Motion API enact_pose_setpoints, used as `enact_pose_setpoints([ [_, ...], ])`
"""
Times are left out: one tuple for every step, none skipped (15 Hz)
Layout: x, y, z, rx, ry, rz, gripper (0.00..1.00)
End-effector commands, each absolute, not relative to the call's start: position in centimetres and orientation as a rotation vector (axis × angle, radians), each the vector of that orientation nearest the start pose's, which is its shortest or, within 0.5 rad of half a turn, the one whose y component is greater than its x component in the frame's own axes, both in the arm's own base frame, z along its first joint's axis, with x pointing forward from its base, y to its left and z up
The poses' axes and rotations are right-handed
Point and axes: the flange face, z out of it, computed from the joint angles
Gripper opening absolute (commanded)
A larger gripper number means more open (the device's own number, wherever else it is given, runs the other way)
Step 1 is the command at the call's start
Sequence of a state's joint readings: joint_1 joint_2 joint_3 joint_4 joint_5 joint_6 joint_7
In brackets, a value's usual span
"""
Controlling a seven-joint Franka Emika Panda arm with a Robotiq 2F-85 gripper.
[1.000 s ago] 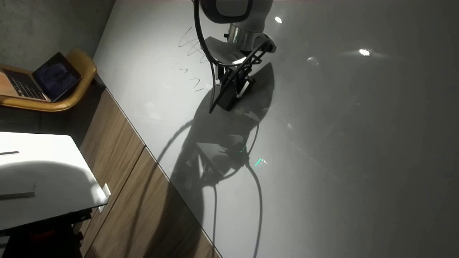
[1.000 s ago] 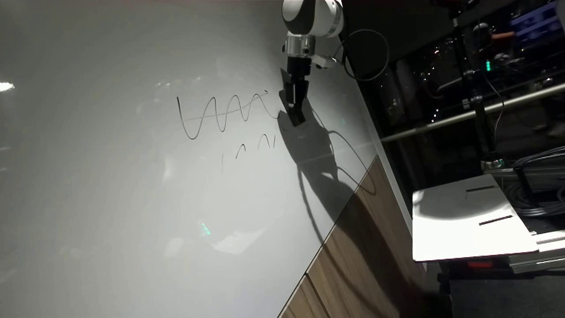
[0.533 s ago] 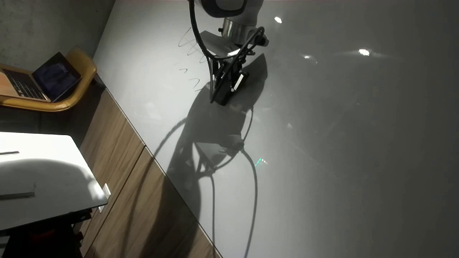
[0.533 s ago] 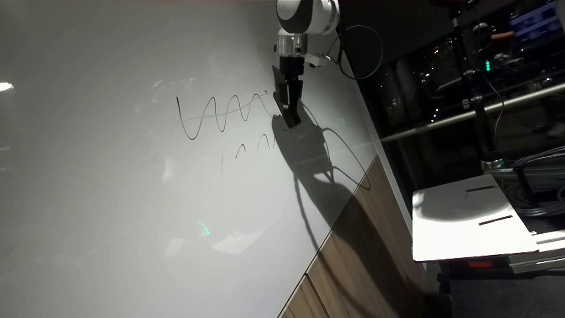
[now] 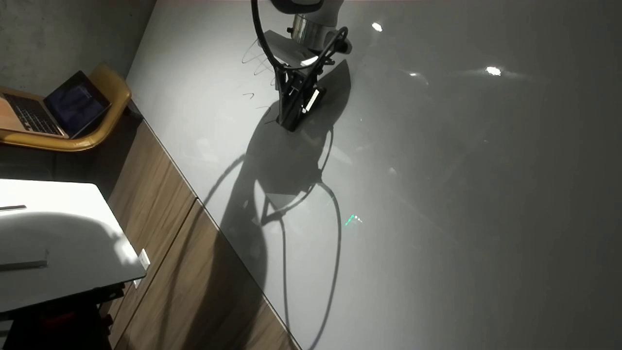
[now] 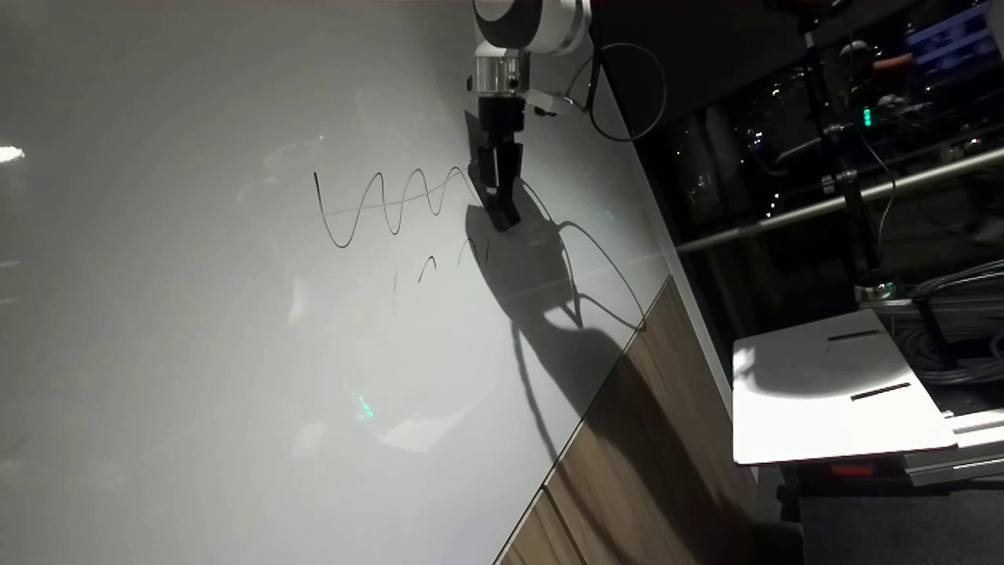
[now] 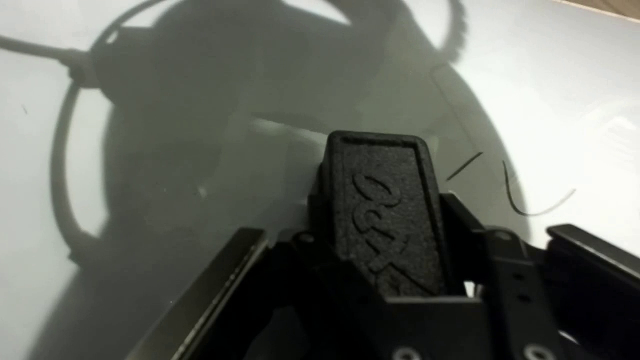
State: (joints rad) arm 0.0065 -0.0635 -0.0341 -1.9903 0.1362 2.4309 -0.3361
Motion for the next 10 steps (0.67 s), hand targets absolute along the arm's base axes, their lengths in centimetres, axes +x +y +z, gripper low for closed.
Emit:
enact_pose_setpoints([
  [61.0, 0.7, 56.3, -2.94, -0.415, -0.899, 0.32],
  [61.0, 1.0, 56.3, -2.934, -0.427, -0.898, 0.32],
  [61.0, 1.1, 56.3, -2.929, -0.439, -0.897, 0.32],
  [61.0, 1.3, 56.3, -2.923, -0.458, -0.896, 0.32],
  [58.5, 6.5, 57.4, -2.924, -0.483, -0.896, 0.32],
  [58.2, 7.7, 57.4, -2.919, -0.513, -0.895, 0.32],
  [57.7, 9.9, 57.7, -2.901, -0.55, -0.903, 0.32],
  [57.4, 12.6, 58.1, -2.873, -0.589, -0.915, 0.32],
  [57.0, 15.6, 58.7, -2.842, -0.627, -0.93, 0.32],
  [56.5, 18.8, 59.3, -2.805, -0.663, -0.957, 0.32],
])
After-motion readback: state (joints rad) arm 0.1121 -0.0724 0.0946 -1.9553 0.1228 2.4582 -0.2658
